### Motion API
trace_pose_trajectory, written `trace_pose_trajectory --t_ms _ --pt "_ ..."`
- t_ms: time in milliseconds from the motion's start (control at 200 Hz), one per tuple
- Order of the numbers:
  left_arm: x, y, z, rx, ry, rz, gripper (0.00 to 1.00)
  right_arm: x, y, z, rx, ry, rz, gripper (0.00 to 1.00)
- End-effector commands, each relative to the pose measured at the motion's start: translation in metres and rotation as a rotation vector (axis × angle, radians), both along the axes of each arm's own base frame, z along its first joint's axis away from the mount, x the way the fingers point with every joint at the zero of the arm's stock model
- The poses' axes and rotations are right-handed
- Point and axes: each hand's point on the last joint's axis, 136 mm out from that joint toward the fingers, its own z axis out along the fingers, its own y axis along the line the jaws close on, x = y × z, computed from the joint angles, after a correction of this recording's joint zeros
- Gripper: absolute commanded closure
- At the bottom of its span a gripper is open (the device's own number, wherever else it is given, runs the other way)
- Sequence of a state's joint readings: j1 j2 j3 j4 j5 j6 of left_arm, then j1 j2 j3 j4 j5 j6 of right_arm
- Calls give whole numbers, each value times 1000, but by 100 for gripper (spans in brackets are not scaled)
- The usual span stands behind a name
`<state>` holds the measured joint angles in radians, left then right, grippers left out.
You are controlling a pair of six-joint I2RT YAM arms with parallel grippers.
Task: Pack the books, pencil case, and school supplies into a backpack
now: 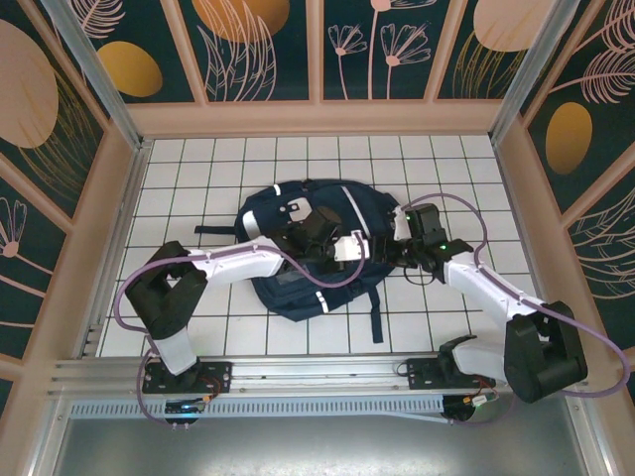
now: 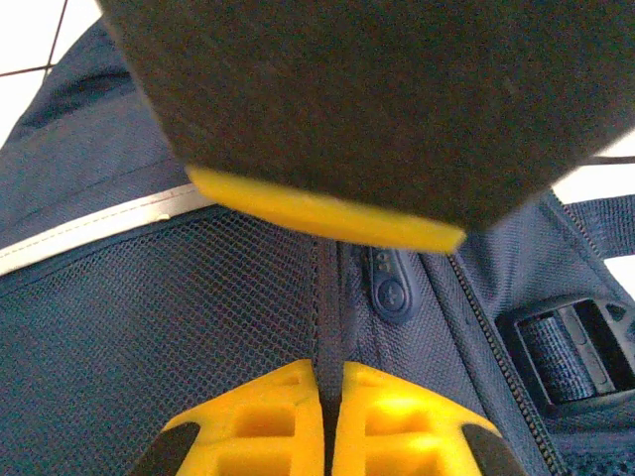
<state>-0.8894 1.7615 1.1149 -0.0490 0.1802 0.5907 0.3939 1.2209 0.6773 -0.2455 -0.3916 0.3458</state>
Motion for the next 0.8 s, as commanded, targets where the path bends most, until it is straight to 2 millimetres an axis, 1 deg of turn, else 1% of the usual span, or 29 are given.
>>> trace_pose_trajectory --t_ms 0,30,40,55,95,140,305,410,470,520,621,681,731,796 --pt "1 -16 43 -192 46 -8 100 2 5 -7 -48 -66 33 44" --pt "2 -16 43 -208 58 -1 100 2 3 -9 -60 -69 32 44" --pt "3 -15 54 -230 48 1 100 1 3 -10 -64 -70 33 45" --pt "4 -14 58 -247 46 5 100 1 2 -12 -69 -70 32 44" --pt "6 -12 62 -274 59 18 100 -1 0 -14 -75 -69 28 45" --pt "10 -9 65 -299 73 34 100 -4 0 -12 -65 -79 29 45" --pt "11 -6 64 -305 85 27 100 -13 -2 1 -14 -139 21 46" --pt "8 -8 67 -327 96 7 100 -16 5 3 20 -139 56 52" --pt "5 -8 68 -332 98 -9 100 -14 9 4 37 -139 59 52" --pt "2 -9 68 -336 99 -23 100 -8 11 9 52 -156 53 50" --pt "-1 -8 70 -349 100 -37 100 3 19 20 85 -184 47 50" --pt "-2 -8 72 -353 101 -38 100 9 22 20 89 -176 44 50" --pt "-2 -8 73 -359 98 -43 100 11 24 18 90 -173 48 53" --pt "-4 -8 77 -373 94 -52 100 16 23 12 71 -175 37 59"
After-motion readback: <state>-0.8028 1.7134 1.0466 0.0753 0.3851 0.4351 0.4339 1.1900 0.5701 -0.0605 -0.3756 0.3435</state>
